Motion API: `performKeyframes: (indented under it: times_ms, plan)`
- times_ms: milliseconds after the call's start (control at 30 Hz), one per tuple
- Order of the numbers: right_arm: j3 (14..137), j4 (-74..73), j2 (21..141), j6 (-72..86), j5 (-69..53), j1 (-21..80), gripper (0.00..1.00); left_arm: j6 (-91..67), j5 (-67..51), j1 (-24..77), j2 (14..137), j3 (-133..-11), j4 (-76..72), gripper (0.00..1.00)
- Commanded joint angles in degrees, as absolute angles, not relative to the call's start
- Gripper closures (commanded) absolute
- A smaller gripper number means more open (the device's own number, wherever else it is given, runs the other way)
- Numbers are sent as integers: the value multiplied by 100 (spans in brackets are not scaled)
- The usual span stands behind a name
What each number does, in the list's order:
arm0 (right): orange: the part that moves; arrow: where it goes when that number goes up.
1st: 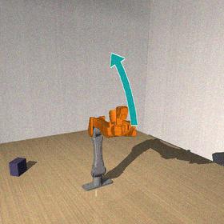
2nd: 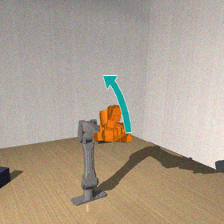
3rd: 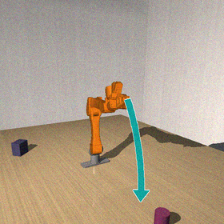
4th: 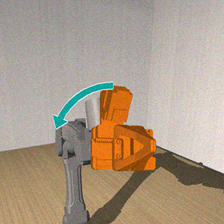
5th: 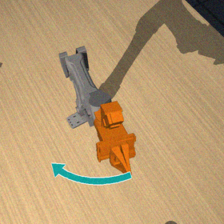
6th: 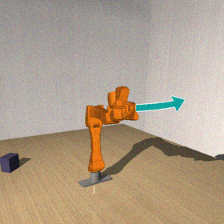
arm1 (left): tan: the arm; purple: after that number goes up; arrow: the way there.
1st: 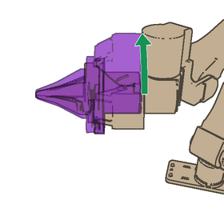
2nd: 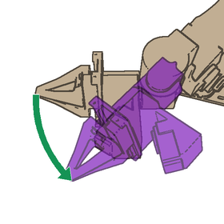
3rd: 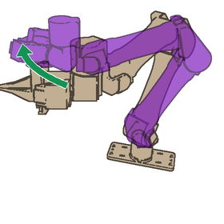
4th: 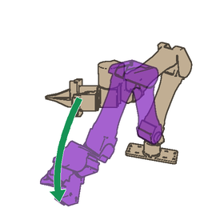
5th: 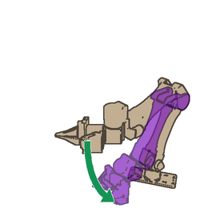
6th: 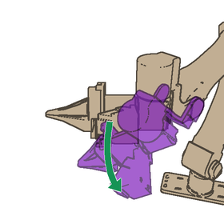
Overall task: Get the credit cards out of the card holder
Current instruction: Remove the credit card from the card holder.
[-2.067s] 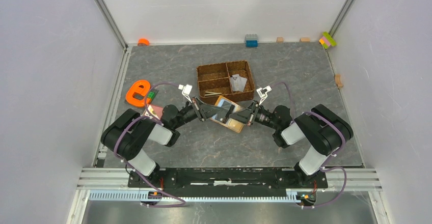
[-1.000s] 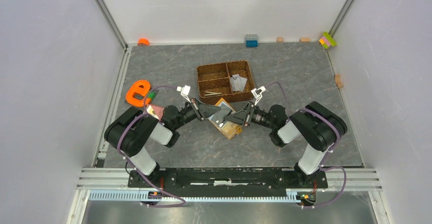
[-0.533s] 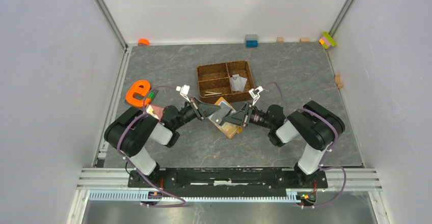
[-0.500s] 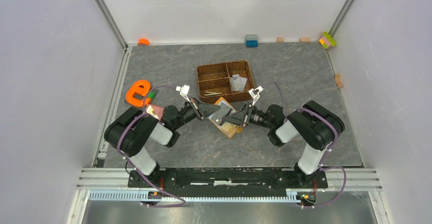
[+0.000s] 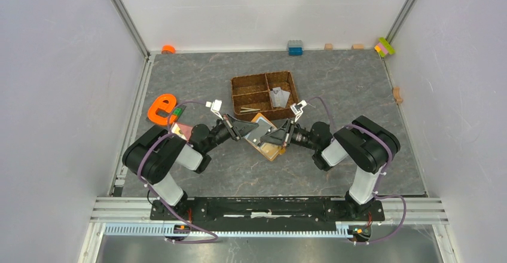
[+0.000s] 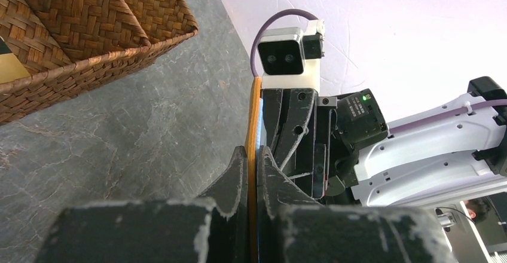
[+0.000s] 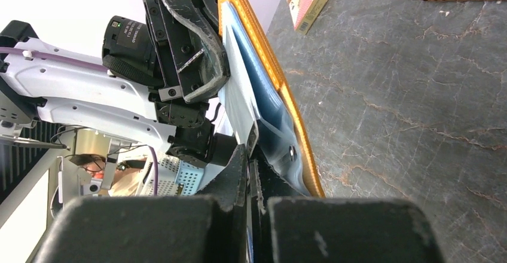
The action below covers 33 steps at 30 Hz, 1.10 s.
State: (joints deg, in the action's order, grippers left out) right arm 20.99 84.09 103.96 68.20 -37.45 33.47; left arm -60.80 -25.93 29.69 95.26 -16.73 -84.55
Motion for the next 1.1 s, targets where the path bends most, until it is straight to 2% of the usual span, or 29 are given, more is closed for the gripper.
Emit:
performKeyframes:
  times_ms: [0, 167, 333, 433, 567, 667, 833, 1067]
  plan:
    - [2022, 10617, 10269, 6802, -3611, 3256, 100, -6166, -2618, 3019, 9323, -1644, -8913, 94]
    - [2077, 10556, 10331, 6862, -3799, 3165, 100, -6212, -2839, 2989, 9383, -1703, -8913, 81]
    - [2138, 9987, 10202, 6613, -3940, 3103, 100, -6196, -3024, 2989, 9404, -1681, -8908, 72]
    - [2149, 9651, 10022, 6419, -4056, 3031, 100, -6214, -3165, 2976, 9455, -1687, -8855, 70]
    - [2218, 8970, 9763, 6063, -4254, 2928, 100, -6205, -3336, 2962, 9547, -1688, -8776, 75]
    - [2373, 8114, 9509, 5550, -4376, 2917, 100, -6143, -3371, 2962, 9536, -1623, -8772, 85]
    - [2488, 6488, 9031, 4527, -4133, 2918, 100, -6022, -3314, 2962, 9367, -1532, -8777, 95]
    - [2452, 6603, 9166, 4654, -4185, 2914, 100, -5966, -3084, 2959, 9218, -1416, -8912, 98]
